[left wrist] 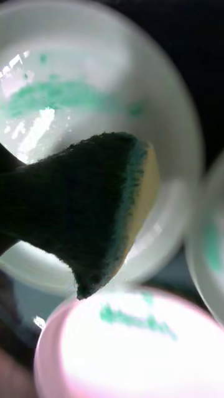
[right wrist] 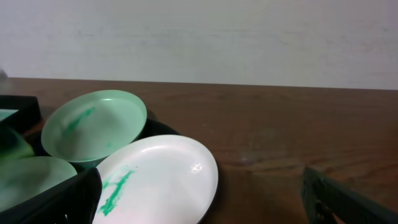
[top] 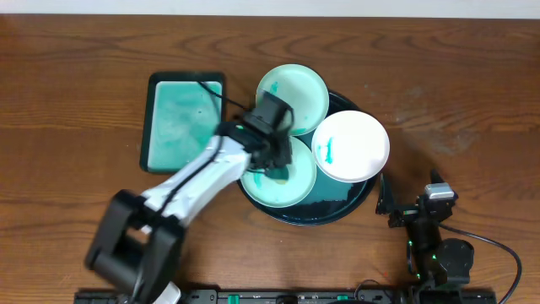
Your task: Clean dirty plates on tray and stack at the side
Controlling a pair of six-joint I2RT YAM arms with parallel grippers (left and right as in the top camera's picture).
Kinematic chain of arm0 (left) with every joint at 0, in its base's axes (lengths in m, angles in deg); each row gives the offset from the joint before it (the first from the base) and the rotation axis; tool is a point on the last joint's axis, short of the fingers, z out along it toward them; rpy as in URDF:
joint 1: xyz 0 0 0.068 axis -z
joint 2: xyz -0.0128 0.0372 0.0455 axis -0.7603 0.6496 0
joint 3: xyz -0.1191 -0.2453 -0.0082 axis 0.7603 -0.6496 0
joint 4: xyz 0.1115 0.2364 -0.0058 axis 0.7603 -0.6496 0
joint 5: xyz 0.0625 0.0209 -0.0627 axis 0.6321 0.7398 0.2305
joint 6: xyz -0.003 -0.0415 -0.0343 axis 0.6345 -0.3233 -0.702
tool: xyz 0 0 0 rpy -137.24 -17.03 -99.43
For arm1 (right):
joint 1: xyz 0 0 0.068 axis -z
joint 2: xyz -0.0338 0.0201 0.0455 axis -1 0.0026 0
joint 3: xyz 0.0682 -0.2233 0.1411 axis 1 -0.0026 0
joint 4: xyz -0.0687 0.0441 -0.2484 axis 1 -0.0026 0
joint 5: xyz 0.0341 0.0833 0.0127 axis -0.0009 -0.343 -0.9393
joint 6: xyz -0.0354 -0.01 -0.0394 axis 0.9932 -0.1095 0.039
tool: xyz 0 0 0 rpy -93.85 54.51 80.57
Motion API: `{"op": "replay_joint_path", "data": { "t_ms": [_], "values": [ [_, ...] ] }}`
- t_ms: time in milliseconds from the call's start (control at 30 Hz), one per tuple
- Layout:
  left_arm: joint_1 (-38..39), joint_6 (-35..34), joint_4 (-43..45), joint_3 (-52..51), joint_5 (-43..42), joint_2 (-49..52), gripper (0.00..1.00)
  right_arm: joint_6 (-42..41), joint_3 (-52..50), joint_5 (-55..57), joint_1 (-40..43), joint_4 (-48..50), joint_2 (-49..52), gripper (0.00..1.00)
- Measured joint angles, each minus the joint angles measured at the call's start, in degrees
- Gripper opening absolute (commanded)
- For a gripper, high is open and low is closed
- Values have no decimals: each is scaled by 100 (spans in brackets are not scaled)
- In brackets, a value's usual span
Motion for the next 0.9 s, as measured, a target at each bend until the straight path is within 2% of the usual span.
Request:
{"op": "replay_joint_path", "data": {
  "t_ms": [33,67,100,233,433,500,600,767,900],
  "values": [
    [63,-94,-2,0,87,146,13,-2,0,0,0,0,0,99],
    [122,-212,2,0,201,352,28,-2,0,0,0,0,0,99],
    [133,-299,4,-2,262,452,38,-2,0,0,0,0,0,99],
    [127,-481,35,-11,345,590,40,0,0,0,0,0,0,99],
    [127,-350,63,-9,201,490,48,0,0,0,0,0,0,99],
    [114,-240,39,-9,131,310,55,-2,0,0,0,0,0,99],
    [46,-66,33,-9,98,-199,73,-2,0,0,0,0,0,99],
    [-400,284,-201,83,184,-1237,76,-2,0,0,0,0,0,99],
    [-927,385,-520,111,629,-1757,76,0,0,0,0,0,0,99]
  ]
}}
